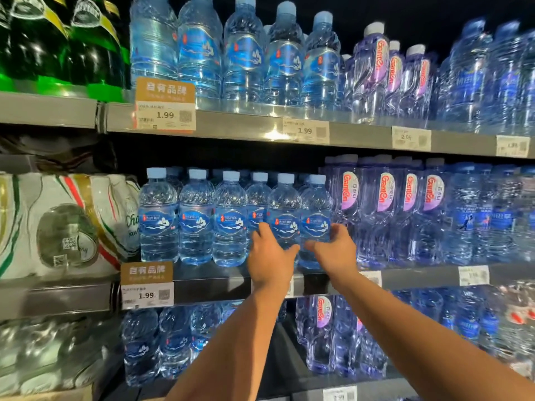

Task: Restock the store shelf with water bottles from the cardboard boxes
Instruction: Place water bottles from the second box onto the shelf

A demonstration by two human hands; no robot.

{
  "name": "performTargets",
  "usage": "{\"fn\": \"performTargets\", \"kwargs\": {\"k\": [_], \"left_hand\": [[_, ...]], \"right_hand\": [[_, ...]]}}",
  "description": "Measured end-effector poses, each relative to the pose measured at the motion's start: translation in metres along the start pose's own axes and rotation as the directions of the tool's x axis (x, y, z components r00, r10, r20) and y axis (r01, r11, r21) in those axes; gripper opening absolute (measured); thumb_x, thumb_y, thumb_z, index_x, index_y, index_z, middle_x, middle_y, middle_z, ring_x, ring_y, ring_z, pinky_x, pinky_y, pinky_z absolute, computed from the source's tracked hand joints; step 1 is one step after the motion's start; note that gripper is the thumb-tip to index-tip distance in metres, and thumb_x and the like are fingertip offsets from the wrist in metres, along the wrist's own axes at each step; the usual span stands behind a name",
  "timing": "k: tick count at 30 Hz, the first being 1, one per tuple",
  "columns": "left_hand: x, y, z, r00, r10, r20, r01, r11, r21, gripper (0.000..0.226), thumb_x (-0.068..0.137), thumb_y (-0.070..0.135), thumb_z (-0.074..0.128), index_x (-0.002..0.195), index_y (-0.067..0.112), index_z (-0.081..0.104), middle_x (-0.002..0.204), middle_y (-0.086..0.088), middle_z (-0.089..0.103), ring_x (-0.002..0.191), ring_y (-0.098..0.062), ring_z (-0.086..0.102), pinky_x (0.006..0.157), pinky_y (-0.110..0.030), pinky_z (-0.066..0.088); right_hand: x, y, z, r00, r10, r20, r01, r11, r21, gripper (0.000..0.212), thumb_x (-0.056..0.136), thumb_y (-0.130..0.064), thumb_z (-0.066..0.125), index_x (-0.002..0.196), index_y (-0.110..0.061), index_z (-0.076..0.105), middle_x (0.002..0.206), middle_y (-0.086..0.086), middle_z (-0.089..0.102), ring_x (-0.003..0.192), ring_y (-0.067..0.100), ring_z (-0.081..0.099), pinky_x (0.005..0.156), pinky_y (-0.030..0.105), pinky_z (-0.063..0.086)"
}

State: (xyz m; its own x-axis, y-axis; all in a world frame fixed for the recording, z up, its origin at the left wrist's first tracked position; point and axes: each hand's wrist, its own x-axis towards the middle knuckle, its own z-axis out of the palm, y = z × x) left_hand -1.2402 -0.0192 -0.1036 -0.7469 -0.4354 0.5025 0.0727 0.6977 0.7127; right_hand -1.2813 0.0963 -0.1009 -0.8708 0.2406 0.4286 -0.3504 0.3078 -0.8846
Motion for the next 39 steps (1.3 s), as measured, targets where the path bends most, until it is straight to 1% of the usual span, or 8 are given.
{"fn": "performTargets", "kwargs": {"k": [3,7,17,21,26,31,34,39], "left_hand": [[0.0,0.001,0.001,1.0,0.022,-0.01,-0.021,0.999,0.048,0.062,0.077,0.047,0.072,0.116,0.012,0.038,0.12,-0.007,0.047,0.104,-0.031,0.056,0.07,-0.038,0.046],[0.002,-0.002,0.001,0.998,0.048,0.033,-0.05,0.998,0.049,0.061,0.075,0.043,0.072,0.115,0.012,0.039,0.118,-0.007,0.043,0.106,-0.031,0.053,0.076,-0.04,0.046],[0.006,0.002,0.009,0.998,0.036,0.057,-0.042,0.994,0.102,0.06,0.077,0.034,0.073,0.119,0.011,0.037,0.121,-0.011,0.044,0.098,-0.038,0.058,0.07,-0.039,0.044],[0.007,0.002,0.011,0.999,0.006,0.042,-0.009,0.997,0.083,0.065,0.076,0.035,0.075,0.121,0.009,0.036,0.123,-0.012,0.046,0.103,-0.038,0.057,0.074,-0.042,0.046],[-0.005,0.005,0.005,0.997,0.028,0.069,-0.034,0.996,0.083,0.061,0.081,0.042,0.069,0.12,0.006,0.038,0.121,-0.013,0.051,0.106,-0.037,0.056,0.078,-0.043,0.046],[-0.026,0.013,-0.012,0.966,0.176,0.19,-0.235,0.906,0.353,0.039,0.089,0.032,0.057,0.117,0.008,0.046,0.116,-0.013,0.056,0.106,-0.033,0.054,0.085,-0.041,0.047],[-0.044,0.019,-0.017,0.948,0.18,0.263,-0.298,0.794,0.529,0.034,0.09,0.031,0.054,0.115,0.009,0.051,0.117,-0.013,0.058,0.107,-0.031,0.057,0.086,-0.039,0.047],[-0.083,0.025,-0.017,0.948,0.161,0.276,-0.308,0.69,0.655,0.037,0.088,0.03,0.053,0.122,0.014,0.051,0.117,-0.011,0.059,0.109,-0.03,0.056,0.089,-0.036,0.044]], "right_hand": [[-0.005,-0.001,0.003,0.993,-0.067,-0.095,0.048,0.981,-0.187,0.067,0.063,-0.023,0.086,0.12,-0.009,0.054,0.115,0.01,0.052,0.088,0.02,0.053,0.08,0.031,0.045],[-0.006,0.0,0.004,0.985,-0.014,-0.172,-0.016,0.984,-0.175,0.053,0.067,-0.022,0.083,0.109,-0.009,0.053,0.097,0.004,0.062,0.083,0.022,0.058,0.069,0.029,0.039],[-0.003,0.001,0.004,0.985,-0.005,-0.175,-0.047,0.955,-0.292,0.048,0.07,-0.023,0.081,0.108,-0.008,0.056,0.101,0.006,0.061,0.091,0.026,0.06,0.07,0.03,0.041],[-0.003,0.0,0.005,0.984,0.035,-0.177,-0.08,0.964,-0.253,0.039,0.069,-0.023,0.08,0.091,-0.015,0.048,0.087,0.001,0.058,0.076,0.02,0.055,0.063,0.027,0.035],[-0.009,-0.001,-0.01,0.998,-0.056,0.018,0.058,0.914,-0.402,0.031,0.076,-0.024,0.073,0.09,-0.01,0.05,0.091,0.009,0.06,0.076,0.025,0.053,0.063,0.03,0.038],[-0.019,-0.012,-0.041,0.92,-0.119,0.374,0.368,0.589,-0.719,0.019,0.084,-0.022,0.056,0.096,-0.007,0.055,0.102,0.016,0.061,0.096,0.034,0.06,0.07,0.033,0.045],[-0.03,-0.012,-0.057,0.874,-0.129,0.468,0.47,0.463,-0.751,0.022,0.085,-0.023,0.055,0.1,-0.008,0.059,0.103,0.013,0.062,0.094,0.033,0.061,0.069,0.033,0.046],[-0.049,-0.002,-0.081,0.819,-0.119,0.561,0.559,0.382,-0.736,0.023,0.084,-0.029,0.057,0.1,-0.013,0.063,0.101,0.01,0.065,0.093,0.031,0.063,0.071,0.033,0.048]]}}
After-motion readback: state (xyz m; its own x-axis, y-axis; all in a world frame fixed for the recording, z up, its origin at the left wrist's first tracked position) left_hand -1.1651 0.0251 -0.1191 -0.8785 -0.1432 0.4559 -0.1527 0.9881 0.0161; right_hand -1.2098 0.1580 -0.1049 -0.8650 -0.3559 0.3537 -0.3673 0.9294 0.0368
